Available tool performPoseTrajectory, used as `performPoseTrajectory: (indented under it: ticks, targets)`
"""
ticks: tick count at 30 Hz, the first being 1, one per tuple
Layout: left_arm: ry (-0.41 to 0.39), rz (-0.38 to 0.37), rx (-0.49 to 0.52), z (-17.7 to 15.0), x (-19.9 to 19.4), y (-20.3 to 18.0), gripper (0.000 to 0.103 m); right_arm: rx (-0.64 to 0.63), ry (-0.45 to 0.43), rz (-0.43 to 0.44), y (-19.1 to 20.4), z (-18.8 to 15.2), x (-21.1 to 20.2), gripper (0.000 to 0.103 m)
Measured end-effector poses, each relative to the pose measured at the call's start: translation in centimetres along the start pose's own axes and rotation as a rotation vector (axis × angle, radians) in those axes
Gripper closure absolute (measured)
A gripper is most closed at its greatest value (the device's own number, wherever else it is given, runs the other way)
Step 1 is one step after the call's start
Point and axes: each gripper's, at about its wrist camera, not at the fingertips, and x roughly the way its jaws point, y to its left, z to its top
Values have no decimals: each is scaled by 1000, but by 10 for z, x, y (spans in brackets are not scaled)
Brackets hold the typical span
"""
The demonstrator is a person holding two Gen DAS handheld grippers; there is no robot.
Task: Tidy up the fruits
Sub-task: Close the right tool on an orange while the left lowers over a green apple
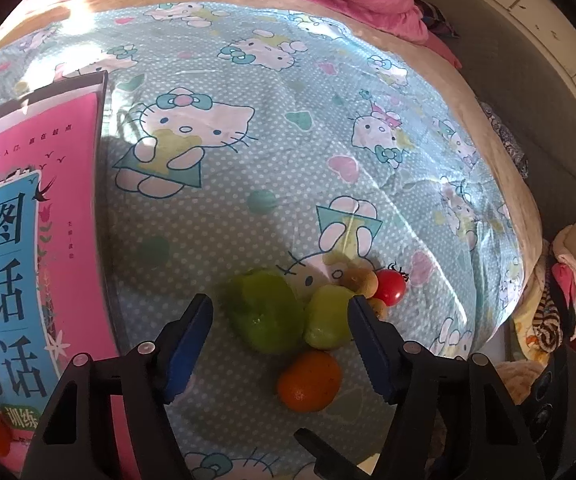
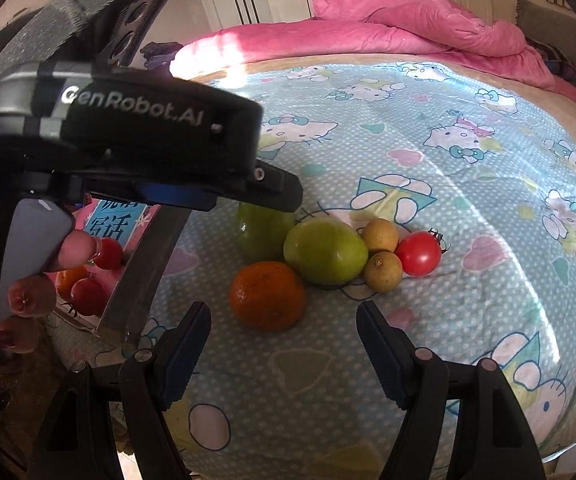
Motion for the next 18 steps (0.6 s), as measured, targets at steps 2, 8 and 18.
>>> performPoseTrajectory:
  ticks: [2,8,18]
  targets:
    - [17,-2,-8,1,5,-1,38,5,-2,2,-2,1,1,28]
    - [27,9,-38,1,12,2,40,-1,3,3,-3,1,7,28]
    - [19,41,-59,-2,12,10,53,-50,14,-7,5,0,19,28]
